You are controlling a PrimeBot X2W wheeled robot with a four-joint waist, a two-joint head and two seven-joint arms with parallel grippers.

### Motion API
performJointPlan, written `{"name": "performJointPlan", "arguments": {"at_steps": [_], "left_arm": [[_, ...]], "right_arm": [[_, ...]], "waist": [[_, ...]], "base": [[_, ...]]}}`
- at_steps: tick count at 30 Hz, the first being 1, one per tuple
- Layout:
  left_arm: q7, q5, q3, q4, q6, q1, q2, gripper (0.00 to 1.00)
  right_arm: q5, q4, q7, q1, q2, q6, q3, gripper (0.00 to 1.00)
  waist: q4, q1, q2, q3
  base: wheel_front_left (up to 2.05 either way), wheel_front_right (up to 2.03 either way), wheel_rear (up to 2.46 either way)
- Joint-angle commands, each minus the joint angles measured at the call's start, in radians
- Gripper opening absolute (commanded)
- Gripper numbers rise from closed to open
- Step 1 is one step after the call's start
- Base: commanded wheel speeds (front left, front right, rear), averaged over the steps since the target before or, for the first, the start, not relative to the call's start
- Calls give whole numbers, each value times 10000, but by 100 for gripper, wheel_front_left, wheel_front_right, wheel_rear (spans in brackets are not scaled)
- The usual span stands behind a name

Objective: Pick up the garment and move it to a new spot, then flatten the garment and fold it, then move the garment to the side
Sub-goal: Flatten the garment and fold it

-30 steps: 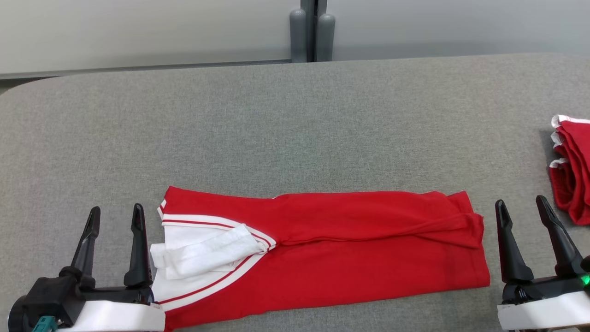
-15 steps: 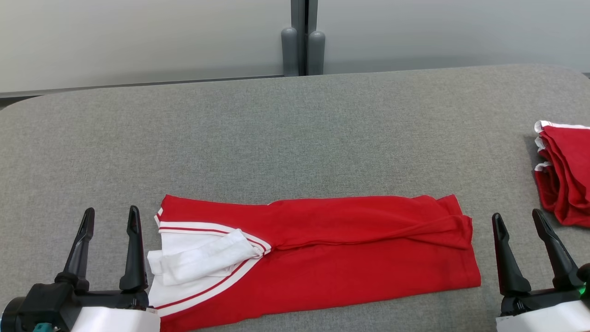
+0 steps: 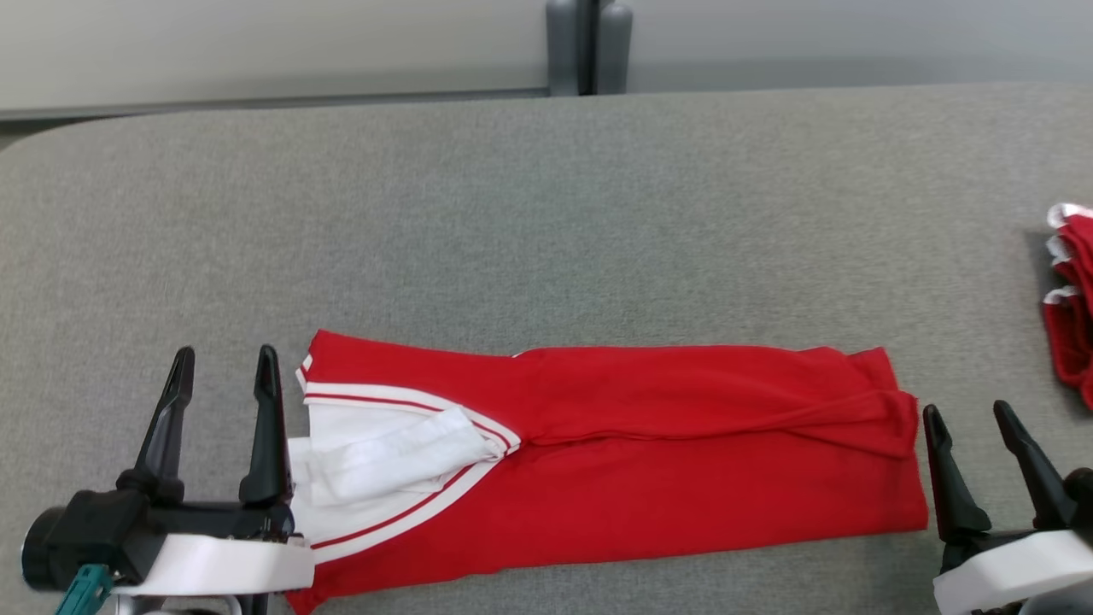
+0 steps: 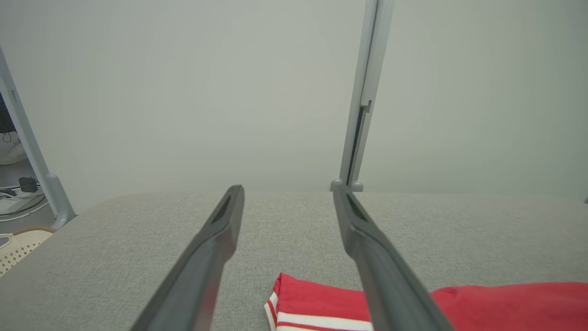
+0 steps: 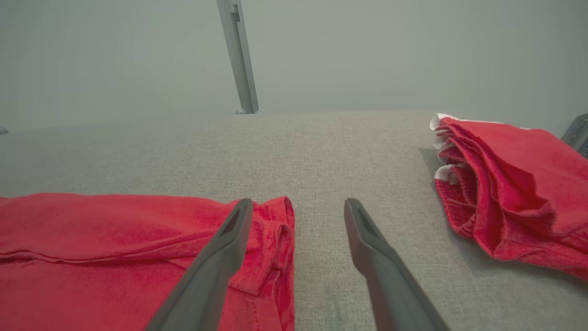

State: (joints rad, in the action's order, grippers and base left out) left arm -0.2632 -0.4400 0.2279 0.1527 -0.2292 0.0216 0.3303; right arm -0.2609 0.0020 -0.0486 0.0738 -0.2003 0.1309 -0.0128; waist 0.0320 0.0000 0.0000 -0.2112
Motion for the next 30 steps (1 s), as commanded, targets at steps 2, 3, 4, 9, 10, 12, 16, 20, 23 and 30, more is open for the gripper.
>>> {"name": "performJointPlan", "arguments": {"at_steps": [2,3,4,9,10,12,16,20,23,30], "left_arm": [[-13,96,-9,-75,147,-451,-126,100],[-13,115,-26,-96,186,-528,-162,100],[-11,150,-48,-158,229,-581,-181,100],[-13,308,-158,-338,430,-836,-395,100],[-12,335,-181,-379,448,-868,-434,100],[-13,388,-278,-416,513,-914,-481,100],[-12,467,-480,-495,585,-819,-555,100],[-12,530,-653,-526,612,-695,-582,100],[-12,557,-695,-556,630,-622,-586,100],[-12,591,-637,-737,679,-576,-688,100]], "right_arm": [[-220,798,-12,-425,-20,-3,73,100],[-219,1090,-20,-558,-30,-4,128,100],[-243,1391,42,-652,-18,-4,163,100],[-586,2505,27,-970,180,-4,528,100],[-667,2714,91,-944,232,-3,594,76],[-781,2921,127,-834,330,-3,775,0],[-927,2785,-132,-625,366,-12,800,0],[-852,2250,-483,-734,117,-15,544,0],[-974,2065,-548,-749,-25,-13,376,0],[-1300,1961,-556,-346,-1137,-13,-925,0]], "waist": [[405,0,0,-579],[456,0,0,-697],[494,0,0,-790],[569,0,0,-1009],[569,0,0,-1018],[553,0,0,-1017],[393,0,0,-963],[176,0,0,-896],[59,0,0,-839],[-32,0,0,-496]], "base": [[0,0,0],[0,0,0],[0,0,0],[0,0,0],[0,0,0],[0,0,0],[0,0,0],[0,0,0],[0,0,0],[0,0,0]]}}
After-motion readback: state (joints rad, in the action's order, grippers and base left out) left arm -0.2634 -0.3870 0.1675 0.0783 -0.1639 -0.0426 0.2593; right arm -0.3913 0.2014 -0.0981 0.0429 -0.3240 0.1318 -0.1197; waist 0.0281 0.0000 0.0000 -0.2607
